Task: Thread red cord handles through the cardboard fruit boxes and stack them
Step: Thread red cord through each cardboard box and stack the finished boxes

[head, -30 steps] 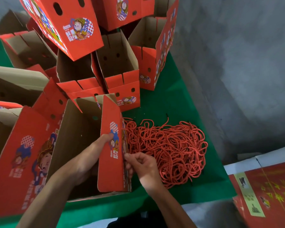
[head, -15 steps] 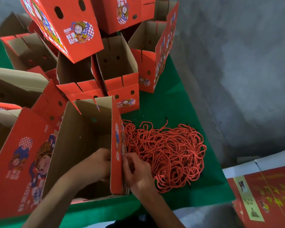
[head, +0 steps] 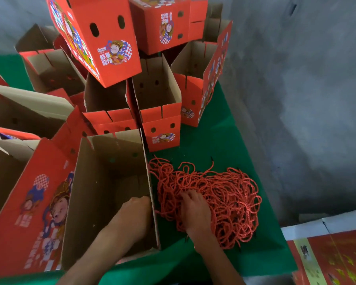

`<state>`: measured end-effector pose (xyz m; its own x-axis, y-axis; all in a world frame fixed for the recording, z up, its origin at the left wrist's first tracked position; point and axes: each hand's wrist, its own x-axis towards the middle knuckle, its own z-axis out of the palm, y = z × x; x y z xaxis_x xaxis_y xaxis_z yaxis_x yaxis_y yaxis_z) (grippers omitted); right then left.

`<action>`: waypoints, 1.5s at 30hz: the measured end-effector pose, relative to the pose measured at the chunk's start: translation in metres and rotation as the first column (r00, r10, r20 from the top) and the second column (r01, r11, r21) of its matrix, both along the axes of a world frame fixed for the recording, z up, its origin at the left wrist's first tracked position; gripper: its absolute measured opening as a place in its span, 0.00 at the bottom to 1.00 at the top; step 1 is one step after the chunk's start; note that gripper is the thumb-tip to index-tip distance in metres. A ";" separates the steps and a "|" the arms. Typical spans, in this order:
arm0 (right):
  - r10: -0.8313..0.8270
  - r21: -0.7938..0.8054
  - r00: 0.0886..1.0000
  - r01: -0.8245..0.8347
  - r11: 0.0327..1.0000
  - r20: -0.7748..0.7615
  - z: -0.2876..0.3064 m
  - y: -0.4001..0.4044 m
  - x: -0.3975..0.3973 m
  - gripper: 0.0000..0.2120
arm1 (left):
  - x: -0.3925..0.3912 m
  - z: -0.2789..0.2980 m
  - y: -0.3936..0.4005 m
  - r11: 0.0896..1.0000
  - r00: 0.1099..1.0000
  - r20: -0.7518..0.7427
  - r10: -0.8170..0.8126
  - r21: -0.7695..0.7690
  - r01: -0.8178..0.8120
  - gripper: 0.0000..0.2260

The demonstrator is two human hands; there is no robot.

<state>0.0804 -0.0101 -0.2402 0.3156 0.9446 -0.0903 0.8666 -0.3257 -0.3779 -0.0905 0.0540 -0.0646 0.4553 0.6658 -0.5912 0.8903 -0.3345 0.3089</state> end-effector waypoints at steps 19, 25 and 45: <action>-0.001 0.093 0.997 -0.006 0.996 0.075 0.004 0.014 0.006 0.13 | -0.141 0.062 0.055 0.785 0.946 0.005 -0.324 0.560 0.266 0.20; -0.003 0.381 0.965 0.107 0.918 -0.263 0.024 0.021 0.011 0.04 | -0.138 0.050 0.070 0.759 0.919 0.007 -0.393 0.566 0.321 0.10; 0.155 0.085 -0.046 0.668 0.739 -0.987 0.081 -0.036 0.077 0.20 | -0.009 0.071 0.050 0.756 0.895 0.088 -0.438 0.574 0.314 0.22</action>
